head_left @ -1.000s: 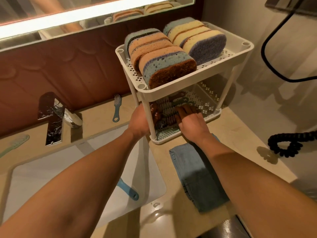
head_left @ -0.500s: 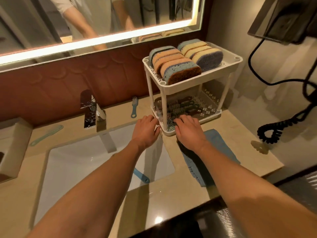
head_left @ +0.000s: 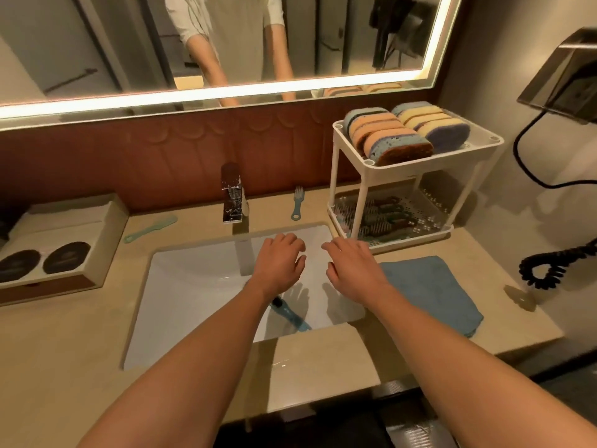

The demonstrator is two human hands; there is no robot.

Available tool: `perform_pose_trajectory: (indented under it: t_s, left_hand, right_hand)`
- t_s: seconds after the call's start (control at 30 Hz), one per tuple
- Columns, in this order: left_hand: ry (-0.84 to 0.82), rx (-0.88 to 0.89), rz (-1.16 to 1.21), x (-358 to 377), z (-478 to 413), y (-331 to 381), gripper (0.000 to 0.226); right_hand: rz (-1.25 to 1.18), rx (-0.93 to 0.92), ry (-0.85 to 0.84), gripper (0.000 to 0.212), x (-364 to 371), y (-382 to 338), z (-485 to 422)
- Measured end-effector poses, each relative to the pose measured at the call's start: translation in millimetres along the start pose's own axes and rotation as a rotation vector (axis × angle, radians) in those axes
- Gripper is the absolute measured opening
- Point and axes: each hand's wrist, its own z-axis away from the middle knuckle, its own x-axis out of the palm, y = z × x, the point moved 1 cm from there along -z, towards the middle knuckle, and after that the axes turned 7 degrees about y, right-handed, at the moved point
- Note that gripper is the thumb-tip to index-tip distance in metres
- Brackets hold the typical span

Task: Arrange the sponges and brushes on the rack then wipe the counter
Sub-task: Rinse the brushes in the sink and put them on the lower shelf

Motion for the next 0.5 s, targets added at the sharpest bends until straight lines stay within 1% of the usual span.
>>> perform_pose_trajectory:
  t_s: [0.2, 0.5]
  left_hand:
    - [0.034, -0.012, -0.027, -23, 16, -37, 0.027]
    - [0.088, -0.069, -0.077, -45, 37, -102, 0.024]
  right_hand:
    - [-0.008, -0.078, -0.027, 0.046, -2, -39, -16]
    - [-0.109, -0.205, -0.022, 0.047, 6, -107, -58]
